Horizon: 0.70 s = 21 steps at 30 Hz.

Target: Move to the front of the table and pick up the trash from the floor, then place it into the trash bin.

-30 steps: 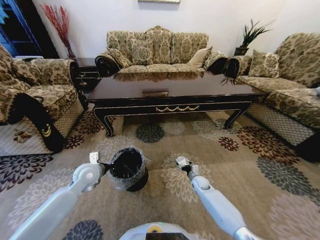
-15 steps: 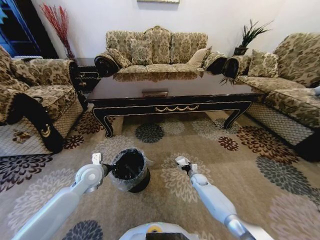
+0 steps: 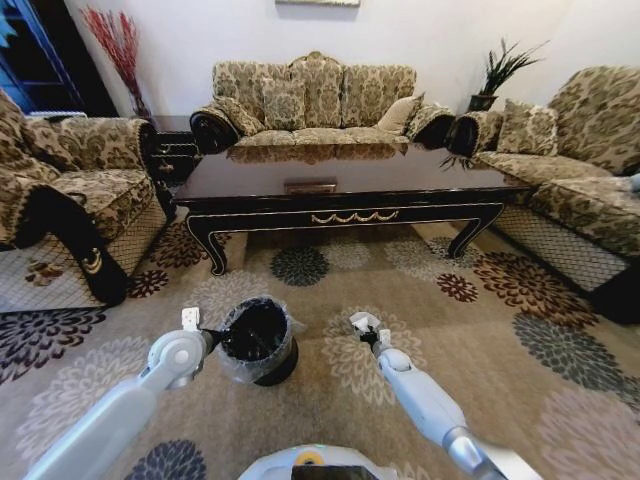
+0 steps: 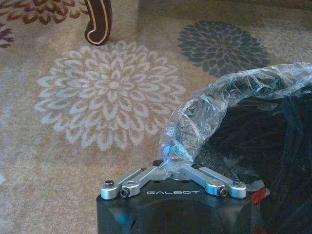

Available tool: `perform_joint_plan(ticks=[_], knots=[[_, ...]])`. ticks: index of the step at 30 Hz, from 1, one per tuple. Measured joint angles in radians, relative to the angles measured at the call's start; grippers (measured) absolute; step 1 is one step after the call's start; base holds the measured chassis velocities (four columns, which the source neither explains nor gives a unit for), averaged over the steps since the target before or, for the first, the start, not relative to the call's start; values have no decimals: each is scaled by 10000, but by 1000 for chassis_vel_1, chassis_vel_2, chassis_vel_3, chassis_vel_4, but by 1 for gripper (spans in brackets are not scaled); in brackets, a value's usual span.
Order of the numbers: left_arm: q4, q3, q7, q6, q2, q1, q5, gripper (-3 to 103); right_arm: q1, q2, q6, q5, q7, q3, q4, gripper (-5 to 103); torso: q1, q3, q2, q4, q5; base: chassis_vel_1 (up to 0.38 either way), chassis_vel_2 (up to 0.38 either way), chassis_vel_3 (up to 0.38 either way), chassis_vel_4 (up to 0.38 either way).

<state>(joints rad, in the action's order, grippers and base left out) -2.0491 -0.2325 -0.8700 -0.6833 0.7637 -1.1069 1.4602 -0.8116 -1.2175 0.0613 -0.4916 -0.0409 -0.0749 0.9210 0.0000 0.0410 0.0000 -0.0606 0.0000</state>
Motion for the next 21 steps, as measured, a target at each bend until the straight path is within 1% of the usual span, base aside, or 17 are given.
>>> perform_joint_plan(ticks=[1, 2, 4, 5, 8, 10, 11, 13, 15, 16, 17, 19, 20, 21], knots=[[0, 22, -4, 1, 30, -37, -64, 2, -53, 71, -56, -31, -8, -27, 83, 36, 0, 0, 0, 0, 2, 0, 0, 0, 0], [0, 22, -4, 1, 30, -37, -64, 2, -53, 71, -56, -31, -8, -27, 83, 36, 0, 0, 0, 0, 2, 0, 0, 0, 0], [-2, 67, -6, 1, 92, -128, -181, 2, -197, 279, -66, -118, -142, -52, 394, 25, 0, 0, 0, 3, -1, 0, 0, 0, 0], [-2, 67, -6, 1, 92, -128, -181, 2, -197, 279, -66, -118, -142, -52, 394, 25, 0, 0, 0, 3, -1, 0, 0, 0, 0], [-39, 162, -1, -1, 167, -164, -285, 2, -483, 685, 61, -336, -389, -128, 1122, 9, 0, -1, 0, 3, 1, 0, 0, 0, 0], [-43, 197, 3, -2, 186, -155, -291, 2, -580, 802, 101, -392, -404, -146, 1338, 9, 0, -1, 0, 3, 0, 0, 0, 0, 0], [-44, 273, 5, -8, 218, -108, -306, 2, -766, 1011, 151, -486, -440, -200, 1763, 4, 0, 0, 0, 1, 1, 0, 0, 0, 0], [-41, 340, 6, -15, 239, -54, -318, 2, -916, 1173, 164, -533, -465, -264, 2109, 1, 0, -1, 0, 1, 1, 0, 0, 0, 0], [-29, 394, 7, -21, 254, -6, -324, 2, -1034, 1302, 165, -553, -478, -331, 2387, 1, 0, -1, 0, 1, 2, 0, 0, 0, 0], [-12, 465, 7, -23, 280, 58, -338, 2, -1197, 1482, 165, -593, -501, -418, 2735, 1, 0, 0, 0, 2, 1, 0, 0, 0, 0], [9, 575, 7, -27, 322, 166, -347, 2, -1501, 1808, 166, -697, -529, -571, 3399, 0, 0, 0, 0, 2, 2, 0, 0, 0, 0], [46, 706, 9, -41, 354, 311, -348, 2, -1860, 2158, 193, -866, -593, -789, 4177, 0, 0, -1, 0, 1, 1, 0, 0, 0, 0], [46, 706, 9, -41, 354, 311, -348, 2, -1860, 2158, 193, -866, -593, -789, 4177, 0, 0, -1, 0, 1, 1, 0, 0, 0, 0], [77, 765, 10, -45, 363, 373, -353, 2, -2035, 2303, 221, -951, -633, -898, 4546, 0, 0, 0, 0, 1, 1, 0, 0, 0, 0]])
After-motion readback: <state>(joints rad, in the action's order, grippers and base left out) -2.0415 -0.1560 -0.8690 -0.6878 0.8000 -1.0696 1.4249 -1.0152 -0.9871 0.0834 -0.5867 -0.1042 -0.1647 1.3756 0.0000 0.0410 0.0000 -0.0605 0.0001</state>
